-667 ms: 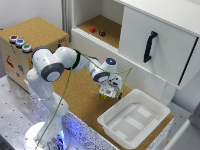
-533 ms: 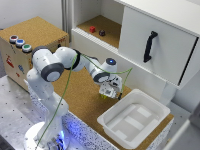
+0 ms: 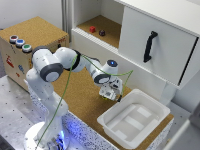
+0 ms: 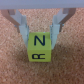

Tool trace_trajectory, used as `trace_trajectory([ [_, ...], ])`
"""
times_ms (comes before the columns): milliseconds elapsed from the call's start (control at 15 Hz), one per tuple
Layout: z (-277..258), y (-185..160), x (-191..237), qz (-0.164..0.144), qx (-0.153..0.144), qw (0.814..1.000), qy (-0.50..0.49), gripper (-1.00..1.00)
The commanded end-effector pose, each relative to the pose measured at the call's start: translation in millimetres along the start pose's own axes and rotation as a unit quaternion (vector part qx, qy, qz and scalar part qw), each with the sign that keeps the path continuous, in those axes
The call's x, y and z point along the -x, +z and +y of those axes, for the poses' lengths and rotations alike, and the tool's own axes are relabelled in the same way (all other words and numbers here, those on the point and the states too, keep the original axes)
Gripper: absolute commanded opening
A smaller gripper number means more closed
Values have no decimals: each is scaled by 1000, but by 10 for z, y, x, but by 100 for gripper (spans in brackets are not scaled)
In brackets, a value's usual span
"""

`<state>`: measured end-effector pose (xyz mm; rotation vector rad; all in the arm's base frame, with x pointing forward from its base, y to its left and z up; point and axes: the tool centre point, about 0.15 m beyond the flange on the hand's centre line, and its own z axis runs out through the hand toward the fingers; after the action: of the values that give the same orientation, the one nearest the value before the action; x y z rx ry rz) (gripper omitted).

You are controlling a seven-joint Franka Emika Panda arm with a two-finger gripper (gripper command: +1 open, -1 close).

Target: Place the yellow block inside the box

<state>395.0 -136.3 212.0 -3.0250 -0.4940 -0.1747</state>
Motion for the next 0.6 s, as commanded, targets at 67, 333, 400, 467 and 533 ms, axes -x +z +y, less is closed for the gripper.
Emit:
trace_trajectory([
  [67, 161, -1062, -221, 85, 44, 995, 30, -100],
  [333, 755, -1685, -173, 126, 71, 985, 97, -100],
  [400, 945, -1772, -103, 131, 78, 981, 121, -100],
  [467, 1134, -1821, -17, 132, 88, 977, 142, -100],
  [533, 1327, -1819, 75, 130, 93, 974, 163, -100],
])
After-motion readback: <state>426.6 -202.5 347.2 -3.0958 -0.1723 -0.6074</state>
